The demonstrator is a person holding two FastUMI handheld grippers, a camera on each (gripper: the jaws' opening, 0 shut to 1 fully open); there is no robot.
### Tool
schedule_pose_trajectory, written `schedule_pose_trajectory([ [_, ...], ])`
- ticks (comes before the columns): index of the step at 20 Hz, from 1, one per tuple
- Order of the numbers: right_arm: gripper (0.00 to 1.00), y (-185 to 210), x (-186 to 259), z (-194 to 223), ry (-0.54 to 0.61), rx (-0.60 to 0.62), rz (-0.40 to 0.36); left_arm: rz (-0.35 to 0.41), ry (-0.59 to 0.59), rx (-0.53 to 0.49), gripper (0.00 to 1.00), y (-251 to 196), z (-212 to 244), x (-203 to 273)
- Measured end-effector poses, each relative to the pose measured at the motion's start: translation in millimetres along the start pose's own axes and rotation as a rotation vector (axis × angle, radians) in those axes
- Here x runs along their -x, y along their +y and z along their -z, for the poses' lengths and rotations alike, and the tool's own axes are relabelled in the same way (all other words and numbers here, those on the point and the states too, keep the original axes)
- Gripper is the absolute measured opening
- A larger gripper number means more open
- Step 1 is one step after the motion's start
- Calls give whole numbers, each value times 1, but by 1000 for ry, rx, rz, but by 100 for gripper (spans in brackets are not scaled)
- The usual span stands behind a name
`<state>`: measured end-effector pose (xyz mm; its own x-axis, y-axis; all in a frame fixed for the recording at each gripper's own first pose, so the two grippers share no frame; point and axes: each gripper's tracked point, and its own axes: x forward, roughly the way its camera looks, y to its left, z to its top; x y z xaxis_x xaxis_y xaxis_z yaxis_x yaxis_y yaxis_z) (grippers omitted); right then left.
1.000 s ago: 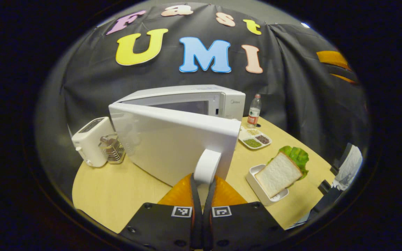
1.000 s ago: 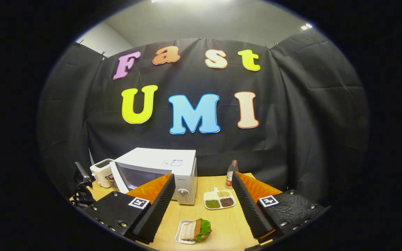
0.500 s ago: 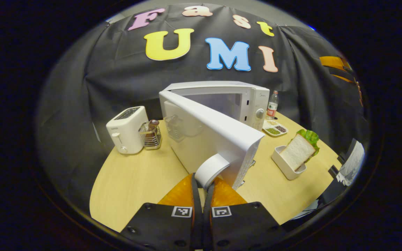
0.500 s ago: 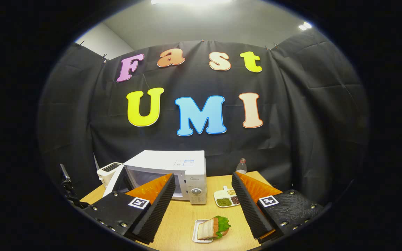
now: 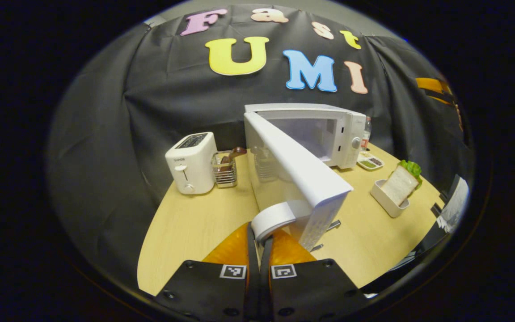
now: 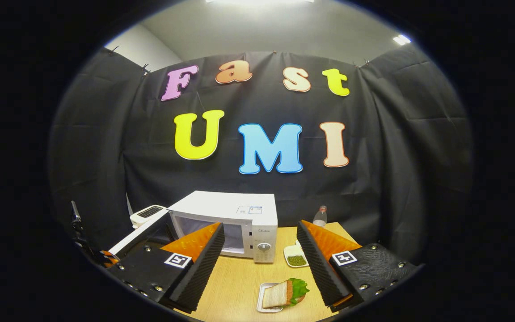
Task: Open the microwave oven with the left hand, put the food in, and close the microwave oven.
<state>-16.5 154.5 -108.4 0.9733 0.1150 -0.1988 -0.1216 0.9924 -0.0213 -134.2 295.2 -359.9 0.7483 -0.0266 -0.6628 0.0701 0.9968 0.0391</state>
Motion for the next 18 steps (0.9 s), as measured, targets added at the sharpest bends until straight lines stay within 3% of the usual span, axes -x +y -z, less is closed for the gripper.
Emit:
schedule_pose_trajectory([
  [8,98,3,0,8,36,8,9,21,-31,0,8,16,3,4],
  [11,98,-2,4,12,46,21,19,28,-35,27,14,21,6,4],
  [18,98,-36,7,46,117,16,78,-103,-79,54,14,46,2,60],
])
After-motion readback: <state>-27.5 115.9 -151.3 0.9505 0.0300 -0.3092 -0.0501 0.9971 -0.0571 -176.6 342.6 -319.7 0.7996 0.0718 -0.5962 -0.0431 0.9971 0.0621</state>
